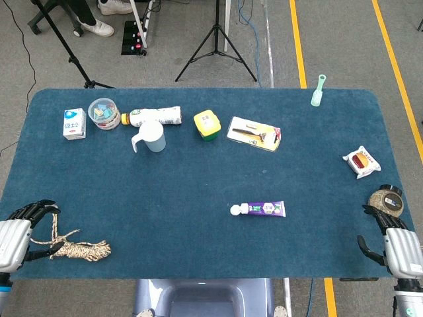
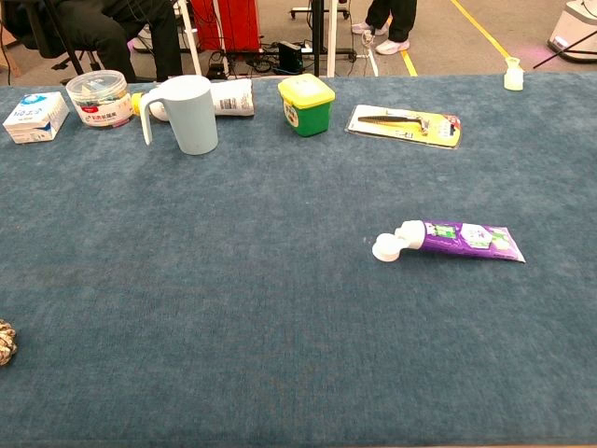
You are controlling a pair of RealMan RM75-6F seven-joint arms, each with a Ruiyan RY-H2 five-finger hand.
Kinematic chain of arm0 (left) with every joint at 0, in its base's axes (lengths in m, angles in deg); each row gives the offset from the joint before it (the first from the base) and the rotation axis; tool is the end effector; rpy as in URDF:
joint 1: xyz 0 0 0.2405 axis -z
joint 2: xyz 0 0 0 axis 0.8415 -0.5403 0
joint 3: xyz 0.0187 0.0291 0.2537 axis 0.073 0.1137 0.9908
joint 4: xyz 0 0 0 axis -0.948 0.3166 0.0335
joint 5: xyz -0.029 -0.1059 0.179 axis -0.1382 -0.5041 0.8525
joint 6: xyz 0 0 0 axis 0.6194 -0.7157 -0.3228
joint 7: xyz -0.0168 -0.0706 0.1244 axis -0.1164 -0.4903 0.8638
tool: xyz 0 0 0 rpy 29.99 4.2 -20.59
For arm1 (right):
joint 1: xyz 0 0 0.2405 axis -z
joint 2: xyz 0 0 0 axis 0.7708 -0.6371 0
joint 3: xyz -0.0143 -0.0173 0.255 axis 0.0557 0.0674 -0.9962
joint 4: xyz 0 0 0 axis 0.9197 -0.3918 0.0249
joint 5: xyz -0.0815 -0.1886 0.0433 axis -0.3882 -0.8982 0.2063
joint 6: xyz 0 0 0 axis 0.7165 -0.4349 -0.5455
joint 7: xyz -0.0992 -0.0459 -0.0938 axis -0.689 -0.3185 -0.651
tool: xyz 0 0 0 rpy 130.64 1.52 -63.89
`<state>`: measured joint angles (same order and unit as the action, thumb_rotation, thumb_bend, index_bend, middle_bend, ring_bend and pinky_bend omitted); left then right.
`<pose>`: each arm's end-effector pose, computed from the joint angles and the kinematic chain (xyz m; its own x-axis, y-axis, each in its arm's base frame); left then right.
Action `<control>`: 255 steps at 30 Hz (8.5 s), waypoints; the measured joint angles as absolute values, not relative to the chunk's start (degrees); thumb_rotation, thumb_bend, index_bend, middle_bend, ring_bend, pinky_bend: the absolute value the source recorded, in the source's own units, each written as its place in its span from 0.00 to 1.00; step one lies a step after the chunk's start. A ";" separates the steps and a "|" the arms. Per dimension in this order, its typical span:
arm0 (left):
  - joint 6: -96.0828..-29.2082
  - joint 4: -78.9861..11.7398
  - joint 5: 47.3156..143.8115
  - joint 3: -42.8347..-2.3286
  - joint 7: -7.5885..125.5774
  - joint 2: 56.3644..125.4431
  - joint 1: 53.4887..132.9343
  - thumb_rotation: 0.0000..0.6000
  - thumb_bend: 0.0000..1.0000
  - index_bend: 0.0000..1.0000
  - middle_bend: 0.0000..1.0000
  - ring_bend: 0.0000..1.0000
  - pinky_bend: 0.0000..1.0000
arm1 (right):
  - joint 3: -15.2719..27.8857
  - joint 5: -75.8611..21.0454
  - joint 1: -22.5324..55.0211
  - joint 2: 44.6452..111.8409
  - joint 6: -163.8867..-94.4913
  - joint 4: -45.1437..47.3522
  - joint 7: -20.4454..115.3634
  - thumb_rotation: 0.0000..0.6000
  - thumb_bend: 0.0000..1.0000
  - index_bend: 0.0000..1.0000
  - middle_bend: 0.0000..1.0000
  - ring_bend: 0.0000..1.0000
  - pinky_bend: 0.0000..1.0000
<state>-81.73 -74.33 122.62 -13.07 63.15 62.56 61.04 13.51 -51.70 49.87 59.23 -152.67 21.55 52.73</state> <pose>-0.2526 0.1550 0.1646 0.2860 0.1209 0.9506 0.9582 -0.0328 -0.2841 -0.3098 -0.1580 0.1594 0.2439 0.0165 0.9697 -0.9693 0.0363 0.2432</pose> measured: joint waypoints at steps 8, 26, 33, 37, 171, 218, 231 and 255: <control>-81.57 -73.92 122.35 -13.53 63.01 63.14 61.42 1.00 0.11 0.31 0.25 0.22 0.27 | 13.60 -51.29 50.26 58.89 -152.94 21.98 52.39 1.00 0.42 0.19 0.28 0.30 0.26; -81.66 -73.93 122.71 -14.17 62.72 63.16 61.93 1.00 0.11 0.31 0.25 0.22 0.27 | 13.51 -51.23 50.54 58.71 -153.34 22.34 52.39 1.00 0.42 0.19 0.28 0.30 0.26; -81.66 -74.11 122.39 -15.08 62.02 61.74 62.49 1.00 0.11 0.31 0.25 0.22 0.27 | 13.18 -53.34 49.77 59.26 -153.78 22.03 54.68 1.00 0.42 0.20 0.30 0.34 0.27; -81.63 -74.35 121.70 -16.18 61.45 60.63 63.18 1.00 0.11 0.31 0.25 0.22 0.27 | 12.57 -55.53 48.24 60.36 -154.08 21.29 56.07 1.00 0.42 0.22 0.32 0.37 0.30; -80.37 -68.97 116.40 -20.74 52.66 57.94 67.40 1.00 0.11 0.34 0.25 0.22 0.27 | 10.29 -32.13 17.98 90.70 -125.02 7.43 23.58 0.85 0.42 0.52 0.51 0.55 0.48; -77.65 -73.52 118.80 -20.33 56.10 56.97 68.96 1.00 0.11 0.36 0.25 0.25 0.27 | 12.70 -54.09 19.70 89.01 -134.80 1.35 64.12 0.89 0.57 0.70 0.82 1.00 1.00; -68.16 -76.56 122.89 -21.39 62.86 61.08 77.73 0.98 0.11 0.27 0.25 0.23 0.27 | 12.34 -54.16 18.77 84.43 -133.09 12.24 65.97 0.90 0.58 0.70 0.83 1.00 1.00; -59.49 -73.71 113.61 -26.94 87.55 81.99 93.76 0.80 0.11 0.06 0.14 0.08 0.27 | 8.29 -49.01 16.92 82.69 -129.86 21.26 68.72 0.90 0.58 0.72 0.85 1.00 1.00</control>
<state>-59.49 -73.71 113.61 -26.94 87.55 81.99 93.76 8.29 -49.01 16.92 82.69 -129.86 21.26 68.72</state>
